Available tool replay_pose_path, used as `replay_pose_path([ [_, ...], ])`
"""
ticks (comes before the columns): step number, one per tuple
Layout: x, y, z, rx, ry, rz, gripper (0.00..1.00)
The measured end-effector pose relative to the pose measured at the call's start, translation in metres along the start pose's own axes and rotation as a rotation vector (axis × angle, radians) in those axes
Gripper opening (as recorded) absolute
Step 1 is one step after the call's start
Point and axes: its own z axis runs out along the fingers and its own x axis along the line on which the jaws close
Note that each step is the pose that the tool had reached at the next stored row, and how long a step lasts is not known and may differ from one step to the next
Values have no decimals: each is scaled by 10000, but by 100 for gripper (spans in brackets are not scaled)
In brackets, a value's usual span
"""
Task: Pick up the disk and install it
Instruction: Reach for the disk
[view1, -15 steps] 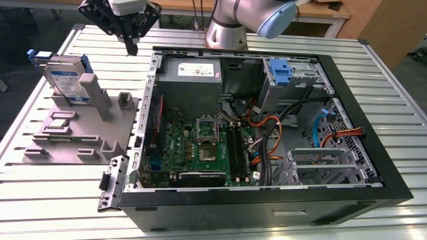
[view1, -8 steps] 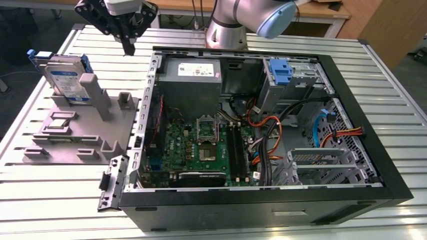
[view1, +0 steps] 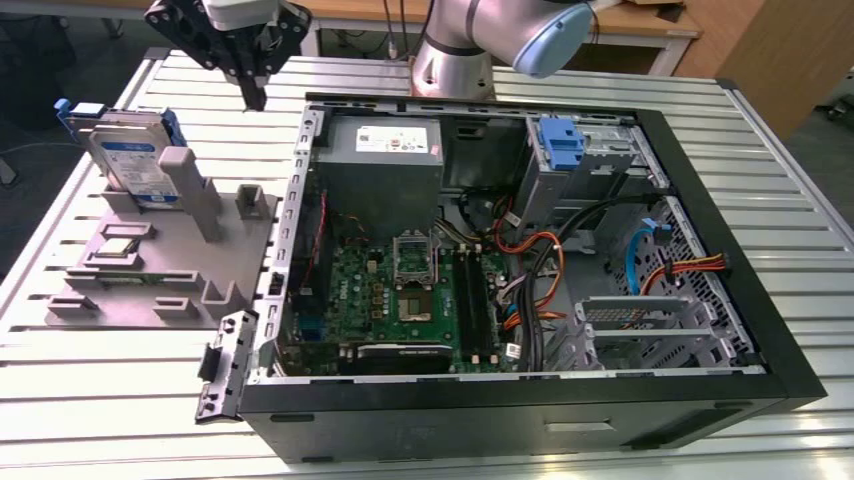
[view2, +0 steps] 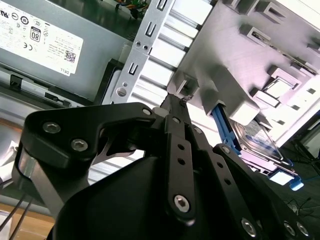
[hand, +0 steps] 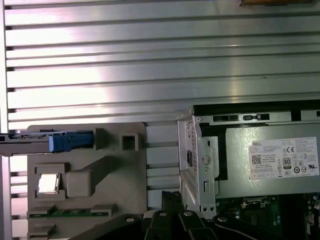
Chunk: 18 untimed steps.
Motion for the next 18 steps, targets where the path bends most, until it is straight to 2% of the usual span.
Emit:
replay_pose_path([
  [14, 236, 13, 2, -1, 0, -1, 10],
  [18, 255, 15, 2, -1, 0, -1, 10],
])
